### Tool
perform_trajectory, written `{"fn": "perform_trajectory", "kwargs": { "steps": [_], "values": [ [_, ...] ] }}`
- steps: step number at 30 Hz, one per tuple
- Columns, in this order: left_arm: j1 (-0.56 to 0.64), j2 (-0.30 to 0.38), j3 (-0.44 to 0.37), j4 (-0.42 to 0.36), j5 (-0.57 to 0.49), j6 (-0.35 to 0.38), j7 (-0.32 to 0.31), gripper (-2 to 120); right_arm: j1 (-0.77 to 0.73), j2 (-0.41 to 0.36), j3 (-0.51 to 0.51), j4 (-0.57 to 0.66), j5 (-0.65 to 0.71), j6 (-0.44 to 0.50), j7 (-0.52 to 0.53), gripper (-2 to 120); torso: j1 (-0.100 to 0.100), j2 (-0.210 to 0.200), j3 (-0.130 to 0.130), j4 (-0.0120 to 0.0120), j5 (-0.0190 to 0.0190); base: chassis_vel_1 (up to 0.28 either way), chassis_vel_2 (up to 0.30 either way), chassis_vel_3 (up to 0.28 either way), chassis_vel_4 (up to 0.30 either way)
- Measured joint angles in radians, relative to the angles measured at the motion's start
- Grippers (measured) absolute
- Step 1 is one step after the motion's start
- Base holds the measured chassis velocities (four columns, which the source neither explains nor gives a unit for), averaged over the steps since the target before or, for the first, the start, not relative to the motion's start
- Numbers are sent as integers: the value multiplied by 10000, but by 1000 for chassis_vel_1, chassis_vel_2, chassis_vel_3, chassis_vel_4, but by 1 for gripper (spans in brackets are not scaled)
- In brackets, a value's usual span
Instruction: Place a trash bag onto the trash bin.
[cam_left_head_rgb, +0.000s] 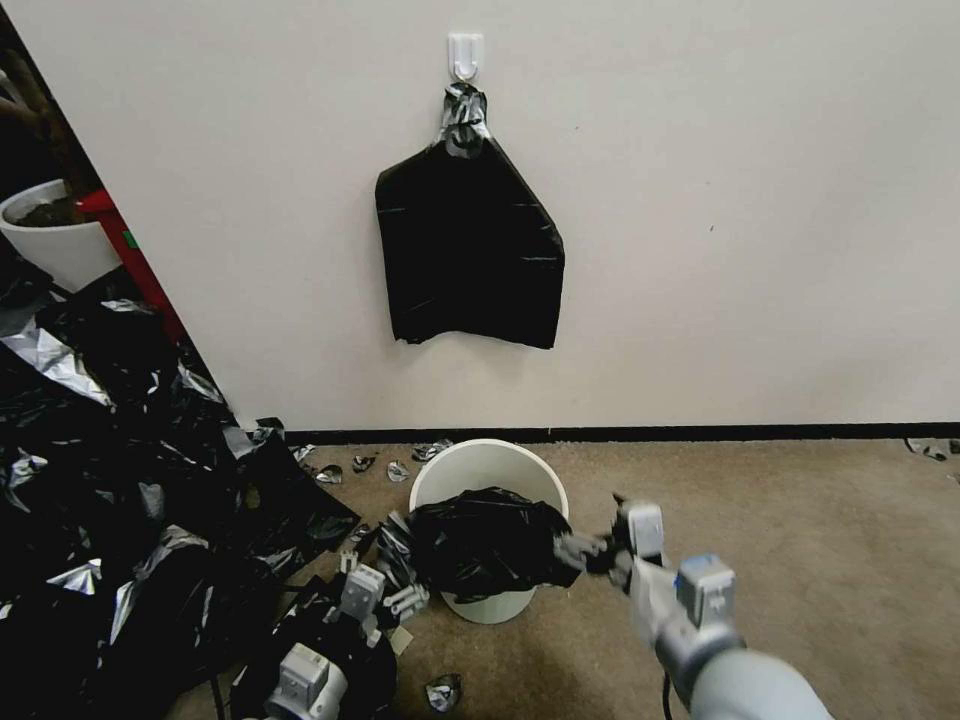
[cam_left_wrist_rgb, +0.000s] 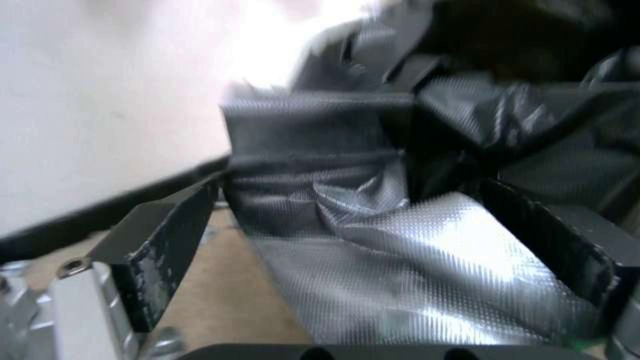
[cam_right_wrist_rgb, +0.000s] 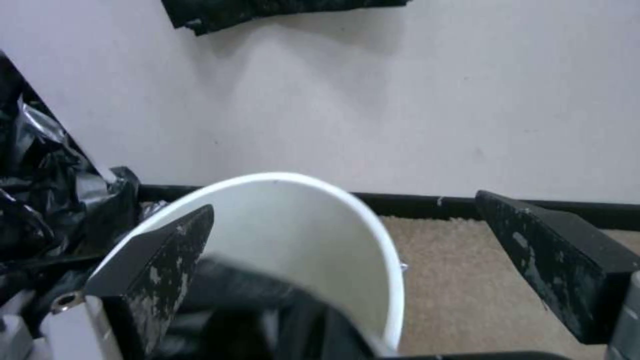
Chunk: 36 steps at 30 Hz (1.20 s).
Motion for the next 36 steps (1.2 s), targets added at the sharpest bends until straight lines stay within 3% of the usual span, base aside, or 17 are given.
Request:
{"fn": "perform_trajectory", "kwargs": {
  "steps": [1, 3, 4, 7, 8, 11, 12, 15, 19, 23, 26, 28, 29, 30, 33, 34, 36],
  "values": [
    [0, 0, 0, 0, 0, 0, 0, 99, 0, 0, 0, 0, 0, 0, 0, 100, 0, 0, 0, 0, 0, 0, 0, 0, 0],
    [-418, -167, -535, 1061, -610, -964, 2172, 100, 726, 328, -92, -644, 145, -261, -222, 100, 0, 0, 0, 0, 2, 0, 0, 0, 0],
    [-418, -167, -535, 1061, -610, -964, 2172, 100, 726, 328, -92, -644, 145, -261, -222, 100, 0, 0, 0, 0, 2, 0, 0, 0, 0],
    [-960, -243, -1177, 2017, -1389, -1600, 4537, 100, 1619, 824, -315, -1739, 139, -803, -503, 100, 0, 0, 1, 0, 5, 0, 0, 0, 0],
    [-960, -243, -1177, 2017, -1389, -1600, 4537, 100, 1619, 824, -315, -1739, 139, -803, -503, 100, 0, 0, 1, 0, 5, 0, 0, 0, 0],
    [-1545, -244, -1697, 2634, -2437, -1858, 6486, 100, 2226, 1185, -548, -2554, -198, -1287, -796, 100, 1, 0, 0, 0, 4, 0, 0, 0, 0],
    [-1545, -244, -1697, 2634, -2437, -1858, 6486, 100, 2226, 1185, -548, -2554, -198, -1287, -796, 100, 1, 0, 0, 0, 4, 0, 0, 0, 0],
    [-2194, -246, -2357, 3072, -3337, -1831, 9084, 100, 2736, 1218, -656, -3040, -518, -1986, -1371, 100, 1, -1, 0, -3, 3, 0, 0, 0, 0],
    [-2505, -319, -3004, 3101, -3542, -1590, 10090, 100, 3364, 1132, -825, -3453, -781, -2721, -1813, 100, 1, 0, 1, -3, 2, 0, 0, 0, 0],
    [-2616, -465, -3576, 2825, -3880, -1382, 10079, 100, 4098, 1113, -963, -3964, -1026, -3408, -2515, 100, 1, 0, 1, -2, 4, 0, 0, 0, 0],
    [-2655, -623, -3900, 2614, -3917, -1382, 9573, 100, 4559, 1148, -1007, -4428, -1288, -3578, -3169, 100, 1, -1, 0, -1, 6, 0, 0, 0, 0],
    [-2644, -789, -4017, 2382, -3789, -1475, 8516, 100, 4899, 1221, -1037, -4888, -1517, -3604, -3611, 99, 1, 0, 1, -2, 4, 0, 0, 0, 0],
    [-2607, -949, -4069, 2132, -3633, -1516, 7379, 100, 5142, 1279, -1077, -5228, -1615, -3606, -3782, 94, 1, 0, 0, -2, 5, 0, 0, 0, 0],
    [-2607, -949, -4069, 2132, -3633, -1516, 7379, 100, 5142, 1279, -1077, -5228, -1615, -3606, -3782, 94, 1, 0, 0, -2, 5, 0, 0, 0, 0],
    [-2547, -1369, -4067, 1370, -3391, -1452, 4780, 100, 5530, 1351, -1259, -5834, -1830, -3606, -4117, 82, 1, -1, 0, 0, 6, 0, 0, 0, 0],
    [-2547, -1369, -4067, 1370, -3391, -1452, 4780, 100, 5530, 1351, -1259, -5834, -1830, -3606, -4117, 82, 1, -1, 0, 0, 6, 0, 0, 0, 0],
    [-2550, -1565, -4059, 803, -3399, -1130, 3590, 100, 5585, 1334, -1351, -5943, -2003, -3606, -4387, 72, 1, 0, 0, -1, 5, 0, 0, 0, 0]
  ]
}}
